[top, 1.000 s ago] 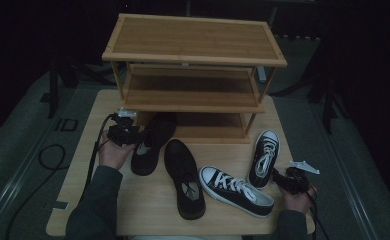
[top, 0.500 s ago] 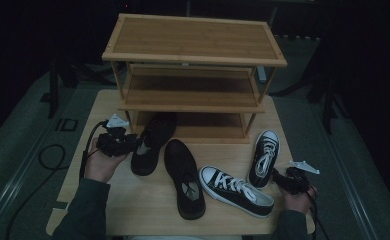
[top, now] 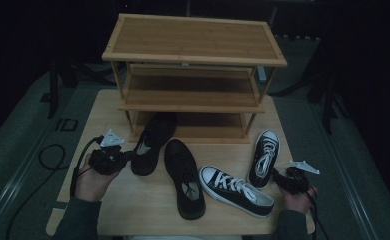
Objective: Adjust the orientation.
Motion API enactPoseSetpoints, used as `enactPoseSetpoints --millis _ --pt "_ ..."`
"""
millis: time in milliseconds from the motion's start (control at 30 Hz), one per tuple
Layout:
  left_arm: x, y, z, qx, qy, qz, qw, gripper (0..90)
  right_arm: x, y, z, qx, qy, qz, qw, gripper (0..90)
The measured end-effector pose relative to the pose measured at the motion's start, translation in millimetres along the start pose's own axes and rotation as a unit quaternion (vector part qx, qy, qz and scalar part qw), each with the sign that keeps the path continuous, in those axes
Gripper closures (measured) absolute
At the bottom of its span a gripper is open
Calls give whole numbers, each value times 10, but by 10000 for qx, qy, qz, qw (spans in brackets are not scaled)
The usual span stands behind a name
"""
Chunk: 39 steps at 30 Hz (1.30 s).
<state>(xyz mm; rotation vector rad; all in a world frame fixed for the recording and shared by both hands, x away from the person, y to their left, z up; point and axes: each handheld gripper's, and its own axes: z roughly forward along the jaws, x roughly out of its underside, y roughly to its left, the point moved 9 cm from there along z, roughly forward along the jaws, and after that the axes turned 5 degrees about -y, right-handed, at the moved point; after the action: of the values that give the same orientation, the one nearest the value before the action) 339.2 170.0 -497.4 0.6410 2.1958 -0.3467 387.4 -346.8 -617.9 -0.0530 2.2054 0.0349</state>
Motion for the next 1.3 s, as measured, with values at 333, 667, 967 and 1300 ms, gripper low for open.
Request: enactPoseSetpoints --millis 333,667,967,1300 --pt "429 83 228 22 509 -197 9985 895 0 0 0 2 -1 1 10000 388" --pt "728 63 500 61 966 -172 9952 893 0 1 0 3 -2 6 10000 388" --pt "850 58 615 76 1169 -216 9929 893 0 1 0 3 -3 7 10000 388" --pt "908 72 714 8 1285 -262 9914 893 0 1 0 3 -3 7 10000 388"
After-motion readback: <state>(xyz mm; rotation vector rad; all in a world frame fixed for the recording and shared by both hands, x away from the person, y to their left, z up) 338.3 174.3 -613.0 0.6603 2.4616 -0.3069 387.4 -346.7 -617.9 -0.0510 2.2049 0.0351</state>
